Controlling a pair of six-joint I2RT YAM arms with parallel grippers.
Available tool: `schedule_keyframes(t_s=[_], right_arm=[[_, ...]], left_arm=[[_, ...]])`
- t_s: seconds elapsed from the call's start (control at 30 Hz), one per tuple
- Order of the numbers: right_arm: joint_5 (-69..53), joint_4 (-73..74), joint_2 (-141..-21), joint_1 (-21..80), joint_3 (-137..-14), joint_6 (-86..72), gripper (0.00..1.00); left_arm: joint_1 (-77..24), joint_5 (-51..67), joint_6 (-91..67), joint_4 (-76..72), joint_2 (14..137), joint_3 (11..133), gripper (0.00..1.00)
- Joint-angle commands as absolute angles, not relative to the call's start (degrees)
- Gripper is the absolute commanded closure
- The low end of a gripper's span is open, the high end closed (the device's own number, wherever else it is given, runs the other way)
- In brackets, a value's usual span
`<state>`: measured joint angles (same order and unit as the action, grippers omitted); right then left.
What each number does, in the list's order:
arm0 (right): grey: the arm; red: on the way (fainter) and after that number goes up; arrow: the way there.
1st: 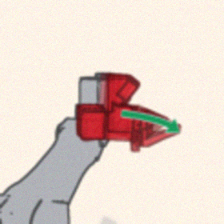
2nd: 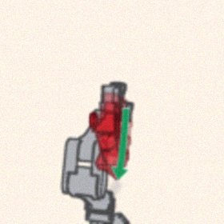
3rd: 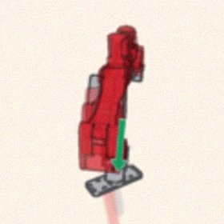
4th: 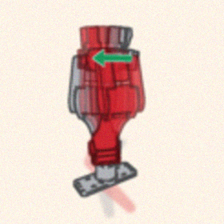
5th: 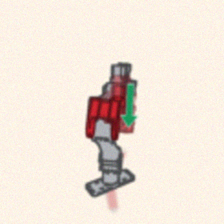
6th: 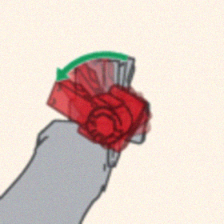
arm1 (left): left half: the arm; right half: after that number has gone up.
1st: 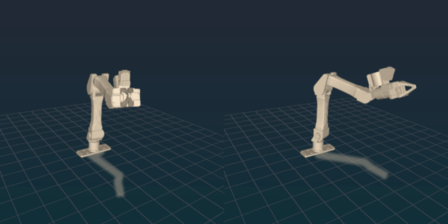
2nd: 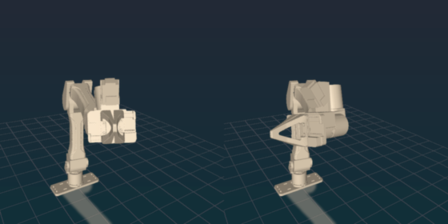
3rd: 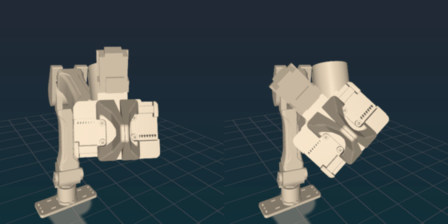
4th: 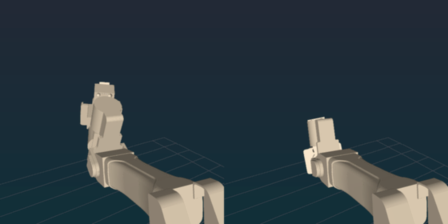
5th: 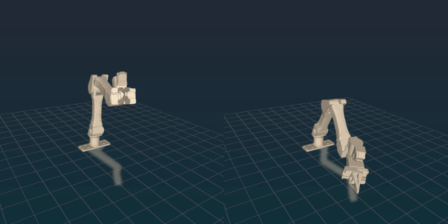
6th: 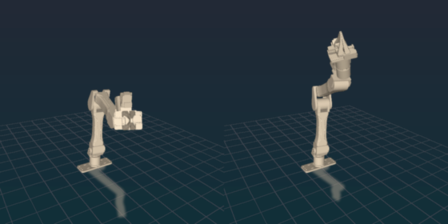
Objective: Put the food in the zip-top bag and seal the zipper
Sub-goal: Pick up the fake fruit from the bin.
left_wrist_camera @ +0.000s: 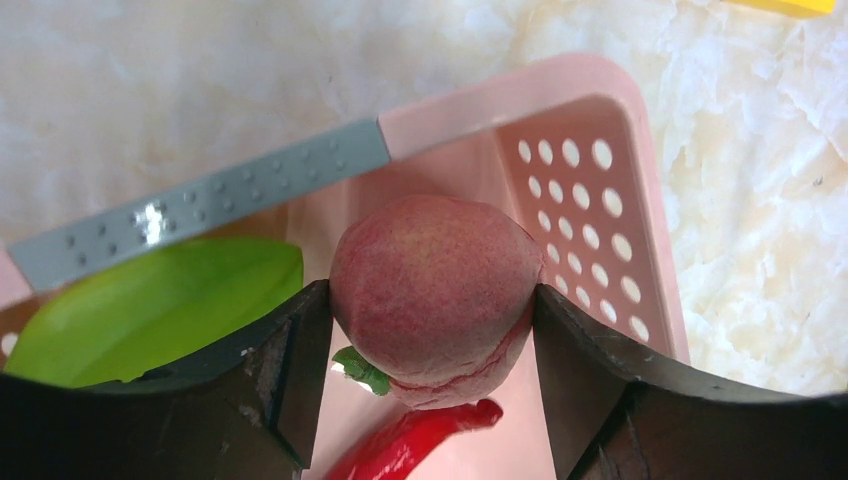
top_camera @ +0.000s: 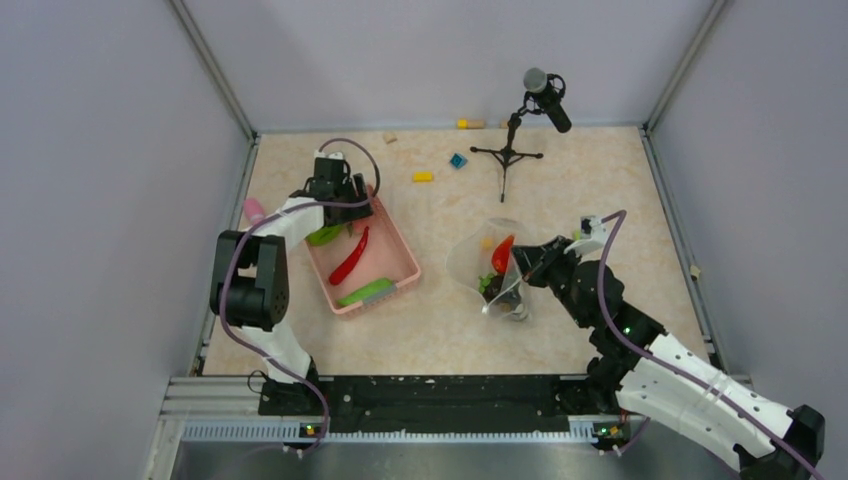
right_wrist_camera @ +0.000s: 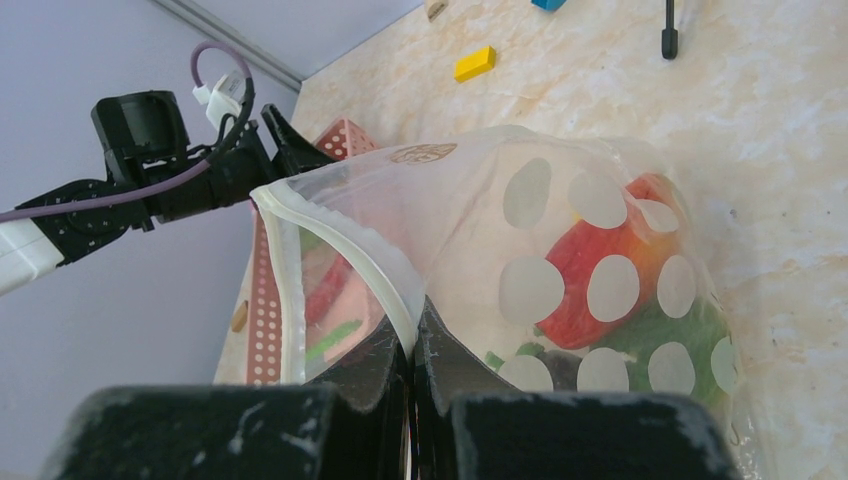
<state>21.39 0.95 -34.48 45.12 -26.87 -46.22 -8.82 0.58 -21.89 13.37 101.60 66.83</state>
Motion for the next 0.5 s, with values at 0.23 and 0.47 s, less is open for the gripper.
schedule_keyframes(t_s=[0.23, 0.47], right_arm=[[21.7, -0.3, -33.7, 45.1, -26.0, -47.3, 1.00], [21.9, -0.3, -33.8, 45.1, -24.9, -47.9, 1.00]], left_arm=[[-9.4, -1.7, -27.7, 15.9, 88.4, 59.8, 0.86], [-10.6, -0.9, -28.7, 14.9, 77.1, 54.4, 0.89]])
